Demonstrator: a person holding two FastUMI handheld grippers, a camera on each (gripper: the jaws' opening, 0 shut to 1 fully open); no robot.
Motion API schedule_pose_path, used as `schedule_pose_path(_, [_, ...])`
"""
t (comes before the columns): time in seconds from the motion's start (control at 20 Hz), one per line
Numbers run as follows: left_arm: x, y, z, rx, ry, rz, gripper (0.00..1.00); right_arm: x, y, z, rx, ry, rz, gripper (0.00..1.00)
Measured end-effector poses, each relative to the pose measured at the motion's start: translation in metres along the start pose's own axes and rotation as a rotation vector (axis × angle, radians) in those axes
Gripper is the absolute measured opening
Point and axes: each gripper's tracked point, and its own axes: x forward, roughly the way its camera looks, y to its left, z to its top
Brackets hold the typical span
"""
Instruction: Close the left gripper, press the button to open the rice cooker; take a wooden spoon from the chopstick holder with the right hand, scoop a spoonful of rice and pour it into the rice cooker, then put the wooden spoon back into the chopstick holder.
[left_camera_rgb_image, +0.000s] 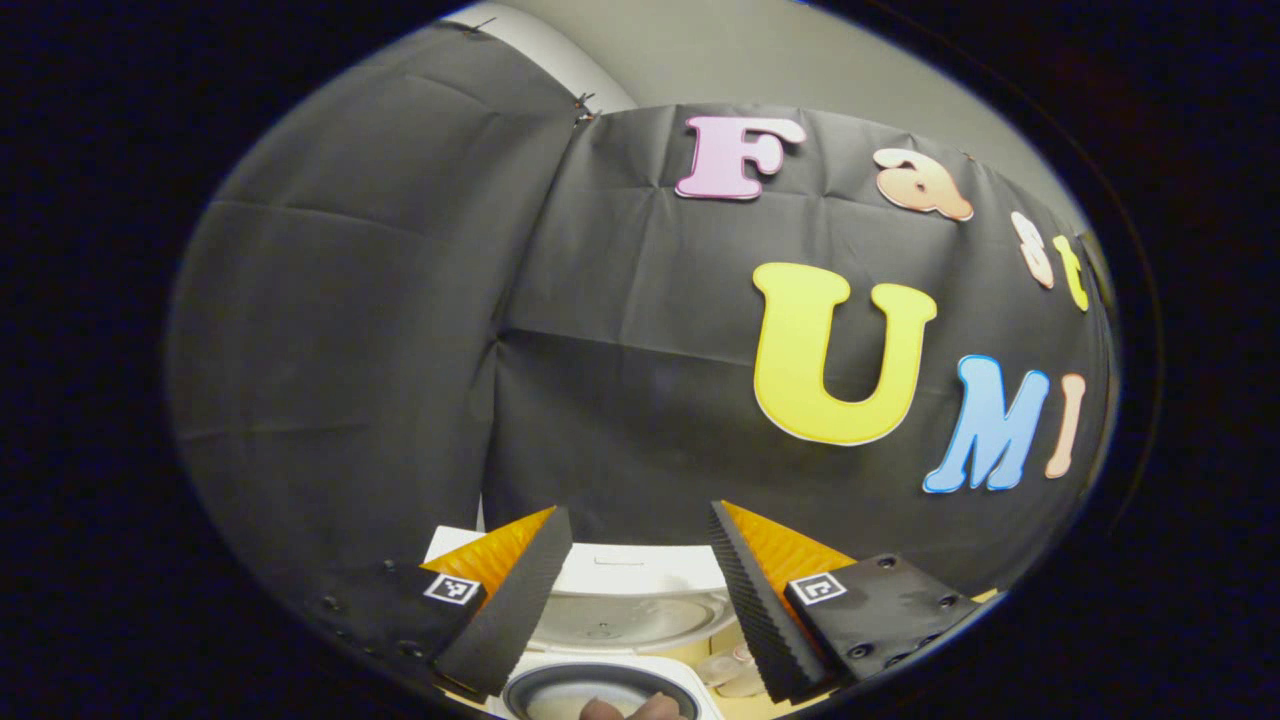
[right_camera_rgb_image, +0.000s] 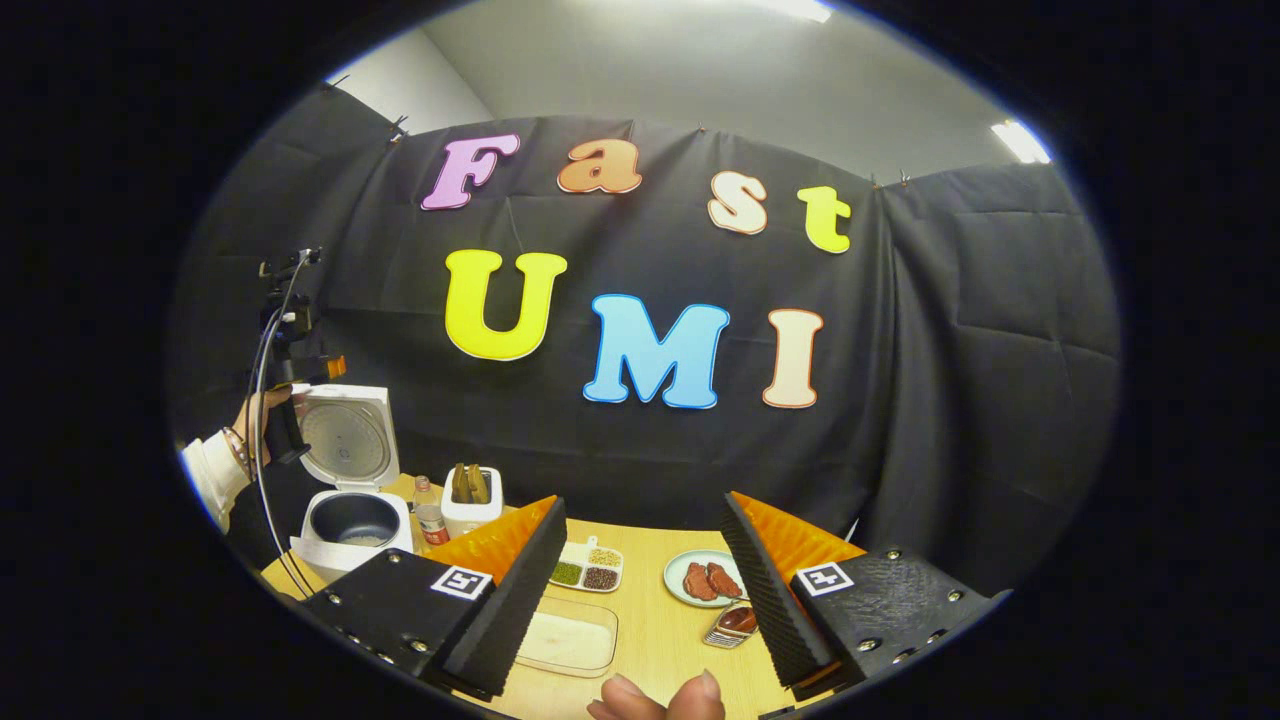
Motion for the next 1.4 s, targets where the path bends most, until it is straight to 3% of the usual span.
schedule_pose_path(0.05, [0.008, -0.004, 0.005, 0.006, -0.016, -0.015, 0.92, 0.001, 0.001, -0.001, -0.002, 0.008, 0.003, 0.95])
schedule_pose_path(0.15, [0.027, -0.015, -0.002, 0.055, 0.008, -0.038, 0.95, 0.002, 0.007, 0.0, 0.005, 0.01, 0.011, 0.95])
schedule_pose_path(0.3, [0.053, -0.006, -0.036, 0.097, 0.112, 0.007, 0.92, 0.002, 0.016, -0.005, -0.001, 0.016, 0.025, 0.95])
schedule_pose_path(0.35, [0.056, -0.001, -0.045, 0.109, 0.137, 0.031, 0.96, 0.001, 0.018, -0.007, -0.003, 0.017, 0.029, 0.95])
schedule_pose_path(0.5, [0.06, 0.0, -0.04, 0.176, 0.146, 0.059, 0.89, -0.002, 0.018, -0.016, 0.009, 0.04, 0.042, 0.95])
schedule_pose_path(0.65, [0.053, -0.001, -0.04, 0.146, 0.163, 0.066, 0.92, -0.008, 0.014, -0.017, 0.036, 0.042, 0.046, 0.95])
schedule_pose_path(1.1, [-0.057, -0.019, -0.083, 0.161, 0.173, 0.041, 0.92, -0.023, -0.015, -0.03, 0.081, 0.052, 0.026, 0.95])
schedule_pose_path(1.4, [-0.119, -0.022, -0.147, 0.16, 0.213, 0.062, 0.92, -0.034, -0.02, -0.032, 0.078, 0.044, 0.032, 0.95])
